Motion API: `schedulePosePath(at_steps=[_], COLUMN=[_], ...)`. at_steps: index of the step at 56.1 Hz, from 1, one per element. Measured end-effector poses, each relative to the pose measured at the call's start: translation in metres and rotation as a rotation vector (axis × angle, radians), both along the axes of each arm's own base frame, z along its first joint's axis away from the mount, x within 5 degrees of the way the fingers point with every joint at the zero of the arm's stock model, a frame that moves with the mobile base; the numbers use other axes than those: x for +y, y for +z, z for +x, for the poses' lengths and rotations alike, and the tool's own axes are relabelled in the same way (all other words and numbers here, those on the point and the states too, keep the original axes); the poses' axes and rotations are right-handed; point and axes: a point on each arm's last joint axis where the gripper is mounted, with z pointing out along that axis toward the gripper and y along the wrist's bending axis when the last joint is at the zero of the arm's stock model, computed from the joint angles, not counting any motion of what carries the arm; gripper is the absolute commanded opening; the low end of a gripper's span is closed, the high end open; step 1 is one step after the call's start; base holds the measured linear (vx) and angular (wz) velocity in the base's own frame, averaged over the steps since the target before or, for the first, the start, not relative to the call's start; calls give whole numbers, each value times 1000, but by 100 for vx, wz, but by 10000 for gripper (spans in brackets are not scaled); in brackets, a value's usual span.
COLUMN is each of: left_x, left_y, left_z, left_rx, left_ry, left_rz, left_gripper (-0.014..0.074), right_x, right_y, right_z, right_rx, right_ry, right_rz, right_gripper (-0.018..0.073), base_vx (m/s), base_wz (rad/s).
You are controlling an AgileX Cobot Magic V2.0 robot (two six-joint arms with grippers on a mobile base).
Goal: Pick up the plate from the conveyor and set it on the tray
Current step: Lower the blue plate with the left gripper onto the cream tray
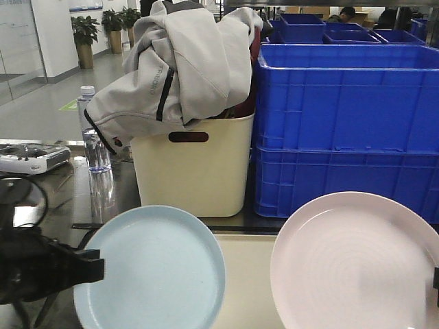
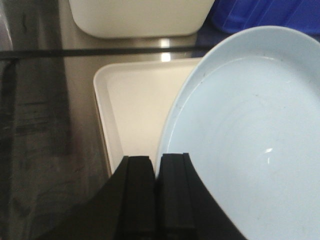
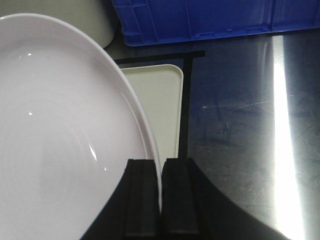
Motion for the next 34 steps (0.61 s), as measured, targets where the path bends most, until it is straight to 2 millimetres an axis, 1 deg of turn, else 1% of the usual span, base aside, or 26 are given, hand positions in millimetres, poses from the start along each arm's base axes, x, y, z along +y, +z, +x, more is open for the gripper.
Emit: schedulePosePath(at_steps=[10, 16, 17, 21, 25, 34], left_x=[-33, -51, -54, -61, -65, -67], left_y=[-15, -32, -37, -49, -56, -61], left_z=[49, 74, 77, 87, 94, 99], left_rx=[60, 120, 136, 174, 197, 211], left_ry=[-68, -93, -95, -102, -103, -105], left_rz=[10, 10, 12, 12, 12, 11], left_gripper=[-6, 2, 7, 29, 64, 192], right_x=[0, 0, 0, 0, 0, 0], right_y=[0, 0, 0, 0, 0, 0], right_z=[0, 0, 0, 0, 0, 0], right_rx=[1, 1, 1, 1, 1, 2], right_ry=[-3, -3, -3, -3, -3, -3], right_rz=[7, 7, 7, 7, 7, 6], right_gripper=[-12, -12, -12, -12, -12, -12], base_vx=[0, 0, 0, 0, 0, 0], base_wz=[0, 0, 0, 0, 0, 0])
